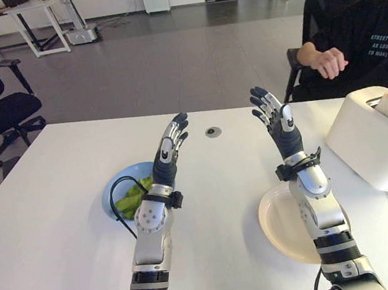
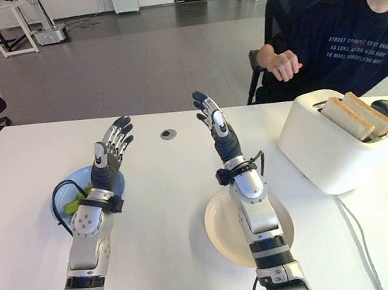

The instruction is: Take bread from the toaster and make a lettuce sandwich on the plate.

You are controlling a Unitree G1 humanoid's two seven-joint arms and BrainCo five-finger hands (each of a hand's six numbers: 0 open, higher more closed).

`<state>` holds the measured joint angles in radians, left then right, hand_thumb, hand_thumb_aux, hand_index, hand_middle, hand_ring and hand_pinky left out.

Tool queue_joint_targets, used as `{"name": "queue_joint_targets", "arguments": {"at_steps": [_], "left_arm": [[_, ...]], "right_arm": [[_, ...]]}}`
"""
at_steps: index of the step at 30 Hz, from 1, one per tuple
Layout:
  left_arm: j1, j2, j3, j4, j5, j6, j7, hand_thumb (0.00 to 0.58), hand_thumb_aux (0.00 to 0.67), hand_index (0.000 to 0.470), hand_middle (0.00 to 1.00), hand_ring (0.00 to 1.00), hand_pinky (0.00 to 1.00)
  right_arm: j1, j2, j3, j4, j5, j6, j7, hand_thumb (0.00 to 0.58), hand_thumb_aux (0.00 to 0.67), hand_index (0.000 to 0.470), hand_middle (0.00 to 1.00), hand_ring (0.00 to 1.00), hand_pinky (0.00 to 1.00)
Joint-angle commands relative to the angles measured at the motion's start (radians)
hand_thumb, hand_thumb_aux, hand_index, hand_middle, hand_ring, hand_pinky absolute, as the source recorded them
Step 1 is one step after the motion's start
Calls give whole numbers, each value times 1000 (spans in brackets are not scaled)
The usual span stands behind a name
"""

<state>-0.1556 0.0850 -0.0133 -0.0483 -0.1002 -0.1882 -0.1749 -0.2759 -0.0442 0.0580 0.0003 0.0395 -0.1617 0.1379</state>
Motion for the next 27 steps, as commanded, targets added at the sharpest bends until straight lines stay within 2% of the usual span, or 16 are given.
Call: {"name": "queue_joint_targets", "arguments": {"at_steps": [1, 8, 10, 13, 16, 19, 22, 27], "left_arm": [[-4, -14, 7, 4, -3, -18, 9, 0, 0, 0, 0, 0, 0], [-4, -18, 6, 6, -4, -31, 8, 0, 0, 0, 0, 0, 0], [-11, -19, 0, 9, -8, -33, -1, 0, 0, 0, 0, 0, 0], [-16, -22, -4, 12, -9, -33, -8, 0, 0, 0, 0, 0, 0], [-20, -32, -12, 17, -5, -31, -13, 0, 0, 0, 0, 0, 0], [-23, -34, -18, 21, -8, -28, -23, 0, 0, 0, 0, 0, 0], [-19, -35, -20, 18, -9, -27, -28, 0, 0, 0, 0, 0, 0], [-10, -37, -22, 14, -8, -28, -34, 0, 0, 0, 0, 0, 0]], "right_arm": [[-6, -14, 3, 15, -21, 25, 2, 0, 0, 0, 0, 0, 0], [-6, -34, 13, 35, -40, 57, 11, 0, 0, 0, 0, 0, 0], [-19, -79, 5, 41, -82, 64, 7, 0, 0, 0, 0, 0, 0], [-98, -234, -62, 72, -187, 68, -17, 0, 0, 0, 0, 0, 0], [-197, -497, -124, 181, -390, 77, -96, 0, 0, 0, 0, 0, 0], [-249, -717, -122, 304, -589, 140, -164, 0, 0, 0, 0, 0, 0], [-265, -820, -129, 404, -647, 211, -172, 0, 0, 0, 0, 0, 0], [-247, -922, -134, 551, -650, 305, -143, 0, 0, 0, 0, 0, 0]]}}
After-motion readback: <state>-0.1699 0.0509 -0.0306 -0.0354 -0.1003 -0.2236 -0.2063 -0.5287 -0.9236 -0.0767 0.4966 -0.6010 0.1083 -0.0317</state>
